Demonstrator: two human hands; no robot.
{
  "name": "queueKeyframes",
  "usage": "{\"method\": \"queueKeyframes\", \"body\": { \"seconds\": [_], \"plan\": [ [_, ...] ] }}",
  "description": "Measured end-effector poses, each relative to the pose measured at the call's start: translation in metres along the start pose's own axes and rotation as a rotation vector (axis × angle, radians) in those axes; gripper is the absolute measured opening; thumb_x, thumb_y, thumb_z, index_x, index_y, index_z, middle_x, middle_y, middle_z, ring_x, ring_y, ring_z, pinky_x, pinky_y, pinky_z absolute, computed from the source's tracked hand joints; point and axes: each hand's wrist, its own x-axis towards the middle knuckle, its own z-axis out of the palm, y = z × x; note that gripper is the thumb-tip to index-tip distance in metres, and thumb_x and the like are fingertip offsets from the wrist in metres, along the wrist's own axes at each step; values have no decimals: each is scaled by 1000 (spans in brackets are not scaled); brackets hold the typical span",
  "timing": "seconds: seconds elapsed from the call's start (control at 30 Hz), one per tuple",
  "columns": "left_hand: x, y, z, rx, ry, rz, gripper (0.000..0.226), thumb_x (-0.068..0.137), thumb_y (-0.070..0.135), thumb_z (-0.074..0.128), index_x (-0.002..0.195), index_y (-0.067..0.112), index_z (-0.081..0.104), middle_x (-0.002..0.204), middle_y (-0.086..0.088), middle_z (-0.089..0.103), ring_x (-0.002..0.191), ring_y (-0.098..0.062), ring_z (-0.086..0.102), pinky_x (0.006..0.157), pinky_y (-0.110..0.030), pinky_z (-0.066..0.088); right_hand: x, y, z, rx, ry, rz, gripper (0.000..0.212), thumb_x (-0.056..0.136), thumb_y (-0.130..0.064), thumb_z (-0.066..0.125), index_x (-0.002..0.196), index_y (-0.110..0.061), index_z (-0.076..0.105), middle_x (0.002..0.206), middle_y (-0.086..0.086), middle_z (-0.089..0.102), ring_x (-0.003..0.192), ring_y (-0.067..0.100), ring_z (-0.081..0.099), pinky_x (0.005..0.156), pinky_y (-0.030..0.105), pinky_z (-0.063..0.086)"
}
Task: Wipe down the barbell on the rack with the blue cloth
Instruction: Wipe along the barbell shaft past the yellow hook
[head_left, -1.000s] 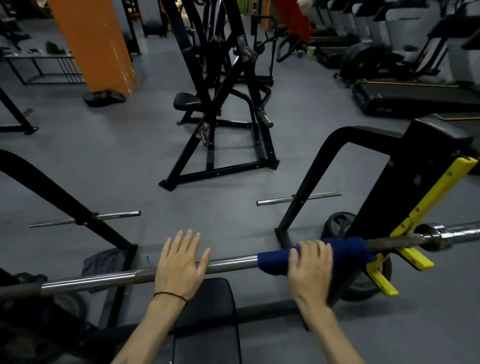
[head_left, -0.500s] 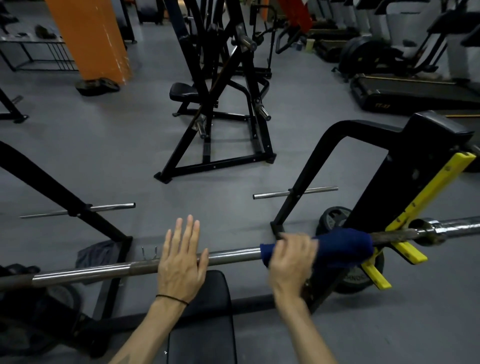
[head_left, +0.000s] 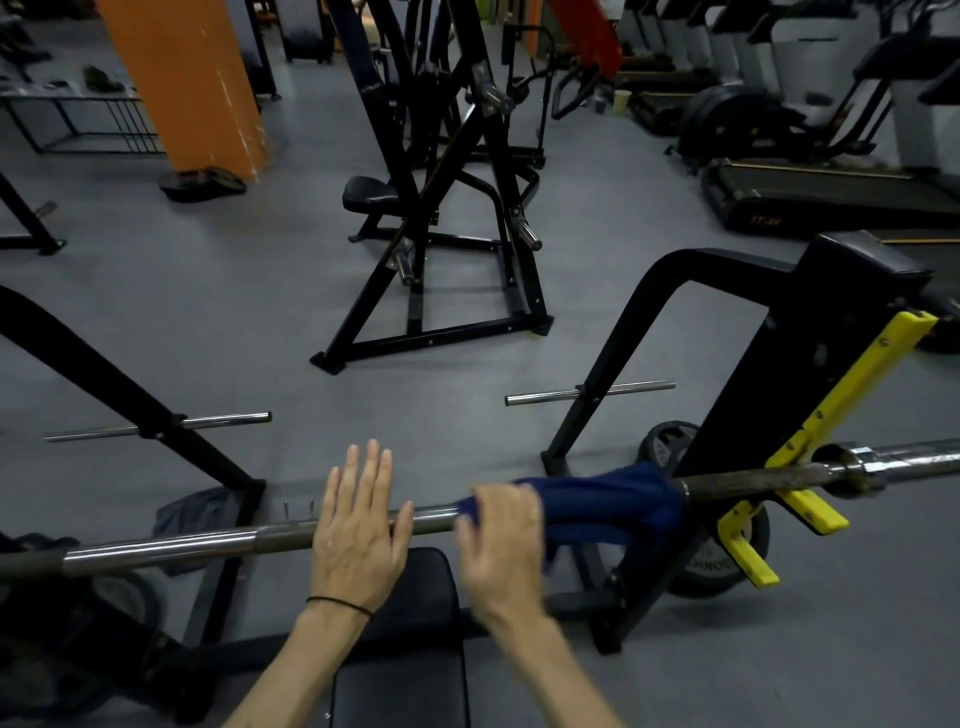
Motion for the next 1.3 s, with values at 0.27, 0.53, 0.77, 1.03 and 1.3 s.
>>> {"method": "queueKeyframes", "body": {
  "seconds": [0.27, 0.53, 0.77, 1.03, 1.3],
  "plan": [
    [-11, -13, -5, -42, -23, 37, 61, 104, 44, 31, 151, 6, 41, 162, -12, 34, 154, -28, 22, 125, -49, 14, 24, 132, -82, -321, -26, -21, 58, 107, -47, 26, 121, -8, 66, 114, 10, 66, 109, 30, 61, 111, 44, 36],
    [-2, 3, -1, -134, 103, 170, 30, 99, 29, 45, 97, 13, 71, 99, -2, 66, 91, -23, 65, 89, -34, 47, -1, -1, 3, -27, -120, -185, 40, 106, -45, 37, 119, -16, 62, 111, 0, 62, 106, 18, 55, 111, 40, 36],
    [18, 13, 0, 137, -12, 184, 41, 99, 40, 44, 66, 19, 56, 56, -2, 50, 46, -25, 51, 42, -35, 39, 39, 148, -89, -338, -27, -47, 54, 107, -44, 27, 100, -10, 67, 94, 8, 64, 90, 32, 61, 96, 44, 41],
    [80, 25, -25, 216, -865, 109, 29, 105, 26, 41, 123, 10, 56, 121, -17, 64, 111, -37, 63, 86, -43, 50, 1, -24, 15, -44, -56, -136, 37, 104, -45, 41, 108, -16, 63, 100, 2, 62, 94, 22, 53, 98, 40, 40],
    [28, 4, -11, -23, -165, 132, 45, 101, 36, 32, 69, 21, 60, 58, 2, 55, 51, -26, 56, 48, -36, 44, 30, 115, -72, -314, 85, 107, 39, 104, -41, 37, 97, -13, 63, 92, 4, 58, 91, 29, 56, 104, 46, 40]
  ]
}}
